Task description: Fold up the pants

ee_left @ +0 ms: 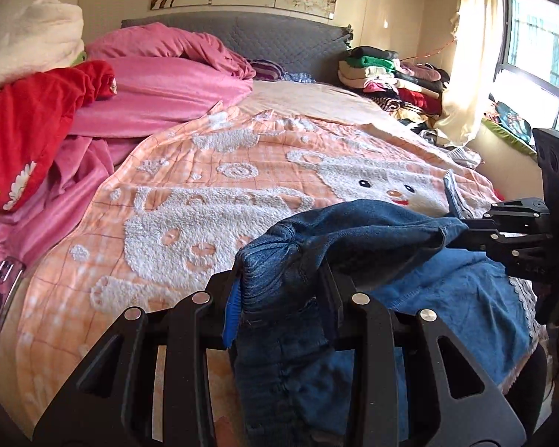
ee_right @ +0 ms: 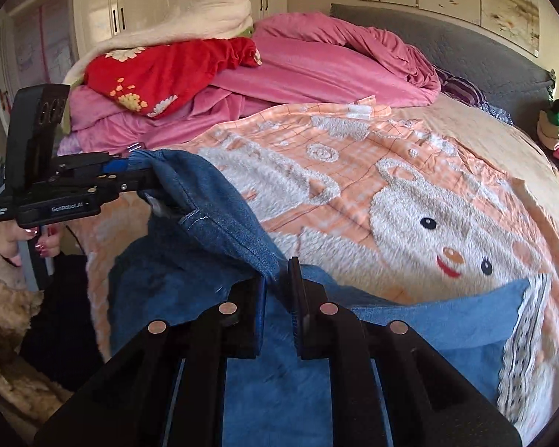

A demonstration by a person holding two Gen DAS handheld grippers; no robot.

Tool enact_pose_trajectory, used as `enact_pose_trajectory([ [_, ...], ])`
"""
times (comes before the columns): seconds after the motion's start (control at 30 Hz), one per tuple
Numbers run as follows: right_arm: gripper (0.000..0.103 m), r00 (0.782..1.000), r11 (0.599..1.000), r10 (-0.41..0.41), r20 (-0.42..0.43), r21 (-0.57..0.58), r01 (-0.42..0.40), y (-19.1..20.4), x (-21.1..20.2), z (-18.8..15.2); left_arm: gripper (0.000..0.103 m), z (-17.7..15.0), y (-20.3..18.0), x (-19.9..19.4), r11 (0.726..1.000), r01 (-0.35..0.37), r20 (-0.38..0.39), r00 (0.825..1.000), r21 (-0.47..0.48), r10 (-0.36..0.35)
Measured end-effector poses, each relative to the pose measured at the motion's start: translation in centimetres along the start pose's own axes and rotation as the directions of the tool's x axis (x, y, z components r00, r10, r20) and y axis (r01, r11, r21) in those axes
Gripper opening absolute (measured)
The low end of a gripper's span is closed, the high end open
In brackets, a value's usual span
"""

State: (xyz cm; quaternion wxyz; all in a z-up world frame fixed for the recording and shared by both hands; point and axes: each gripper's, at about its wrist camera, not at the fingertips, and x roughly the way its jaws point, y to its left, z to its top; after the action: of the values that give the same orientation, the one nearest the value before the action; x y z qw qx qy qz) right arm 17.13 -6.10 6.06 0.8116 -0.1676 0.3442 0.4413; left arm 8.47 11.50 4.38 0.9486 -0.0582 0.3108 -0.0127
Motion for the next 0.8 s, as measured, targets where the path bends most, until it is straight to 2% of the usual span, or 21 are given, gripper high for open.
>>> enact_pose_trajectory([
  [0.37,0.011,0.998,0.997,0.06,-0.034,0.047,-0.058,5.1,-1.9,-5.4,0.026,-4.4,-0.6,-3.3,0.999,0.034,-0.039,0.999,-0.015,-0.035],
  [0.8,0.011,0.993,0.994,0.079,-0.086,0.083,-0.072,7.8,-0.9,-9.1,0.028,-8.3,-0.9,-3.6,0.999,0.02,-0.137,0.991,0.033,-0.015],
])
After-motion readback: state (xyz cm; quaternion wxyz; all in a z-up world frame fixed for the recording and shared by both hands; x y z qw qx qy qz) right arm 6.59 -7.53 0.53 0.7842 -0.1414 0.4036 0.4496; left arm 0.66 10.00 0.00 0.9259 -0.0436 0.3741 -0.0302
